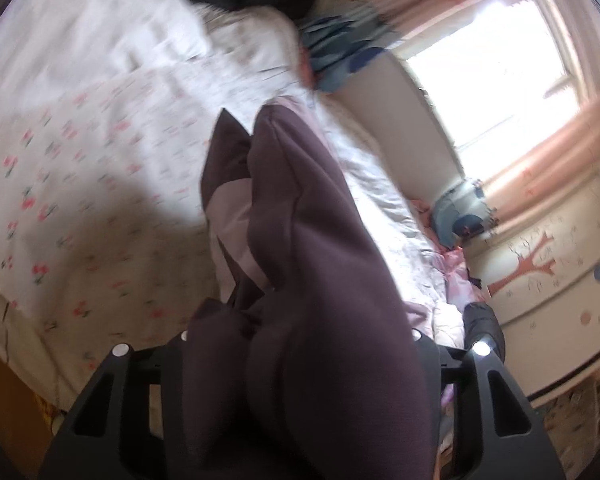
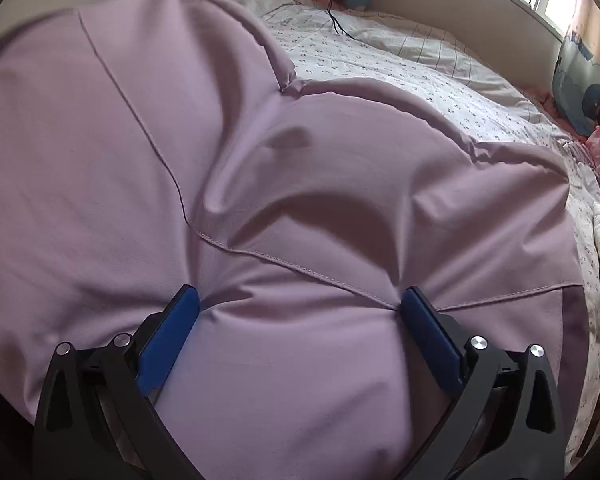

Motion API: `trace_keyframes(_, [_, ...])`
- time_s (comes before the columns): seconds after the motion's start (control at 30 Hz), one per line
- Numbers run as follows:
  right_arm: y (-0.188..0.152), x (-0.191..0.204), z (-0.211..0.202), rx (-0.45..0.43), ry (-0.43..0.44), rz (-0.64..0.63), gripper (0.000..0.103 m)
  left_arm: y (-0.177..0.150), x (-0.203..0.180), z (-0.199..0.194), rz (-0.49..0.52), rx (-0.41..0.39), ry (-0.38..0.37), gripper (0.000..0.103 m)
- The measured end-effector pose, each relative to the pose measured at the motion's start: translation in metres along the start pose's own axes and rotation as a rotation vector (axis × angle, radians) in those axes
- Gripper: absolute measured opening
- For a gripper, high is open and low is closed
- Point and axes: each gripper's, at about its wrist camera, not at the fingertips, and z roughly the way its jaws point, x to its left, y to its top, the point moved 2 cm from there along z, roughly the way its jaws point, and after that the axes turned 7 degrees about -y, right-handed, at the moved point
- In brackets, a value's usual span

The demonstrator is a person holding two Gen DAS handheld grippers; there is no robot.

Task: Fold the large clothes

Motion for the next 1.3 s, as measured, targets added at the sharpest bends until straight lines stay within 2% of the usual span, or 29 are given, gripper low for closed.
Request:
trace_keyframes(0.13, [-0.005, 0.001, -0.005, -0.002, 0.031, 0.006, 0.097, -0.005, -0.047, 0.005, 0.096, 0.006, -0.015, 0.051])
trace_keyframes(0.23, [-0.006, -0.017, -0.011, 0.001, 0.123, 0.025, 0.097, -0.01, -0.081, 0.012, 0.16, 0.007, -0.029, 0.051])
trace_keyframes(0.33, [-0.014, -0.056, -0.035, -0.052, 0.356, 0.197, 0.097, -0.021, -0.118, 0.02, 0.241, 0.021, -0.049, 0.051])
trace_keyframes(0.5, [-0.042, -0.148, -0.059, -0.147, 0.883, 0.564, 0.097, -0.051, -0.176, 0.045, 0.394, 0.068, -0.073, 0.051])
trace_keyframes(0.6, [-0.06, -0.208, -0.061, -0.189, 1.0, 0.743, 0.097, -0.076, -0.203, 0.069, 0.472, 0.118, -0.098, 0.051])
trace_keyframes(0.7, [-0.068, -0.26, -0.068, -0.226, 0.98, 0.814, 0.097, -0.107, -0.225, 0.103, 0.537, 0.187, -0.129, 0.051])
trace_keyframes(0.77, [-0.065, -0.286, -0.077, -0.24, 0.949, 0.814, 0.097, -0.132, -0.237, 0.128, 0.583, 0.235, -0.132, 0.051])
trace_keyframes(0.9, [-0.038, -0.322, -0.096, -0.221, 0.797, 0.727, 0.097, -0.182, -0.256, 0.167, 0.708, 0.301, -0.112, 0.052])
trace_keyframes(0.93, [-0.025, -0.331, -0.101, -0.209, 0.72, 0.684, 0.097, -0.197, -0.261, 0.178, 0.753, 0.319, -0.101, 0.052])
trace_keyframes(0.97, [-0.011, -0.335, -0.103, -0.196, 0.681, 0.642, 0.097, -0.21, -0.266, 0.185, 0.795, 0.329, -0.093, 0.052])
trace_keyframes(1.07, [0.028, -0.322, -0.098, -0.112, 0.61, 0.511, 0.097, -0.241, -0.278, 0.201, 0.907, 0.343, -0.053, 0.052])
trace_keyframes(1.13, [0.05, -0.3, -0.084, -0.018, 0.507, 0.378, 0.097, -0.253, -0.284, 0.207, 0.944, 0.344, -0.034, 0.052])
trace_keyframes(1.2, [0.058, -0.285, -0.056, 0.083, 0.265, 0.263, 0.097, -0.256, -0.285, 0.206, 0.967, 0.34, -0.018, 0.054])
trace_keyframes(1.23, [0.053, -0.273, -0.049, 0.106, 0.213, 0.235, 0.097, -0.256, -0.283, 0.203, 0.976, 0.338, -0.015, 0.055])
trace_keyframes(1.3, [0.044, -0.267, -0.029, 0.139, 0.209, 0.249, 0.097, -0.256, -0.281, 0.196, 0.987, 0.352, -0.016, 0.058])
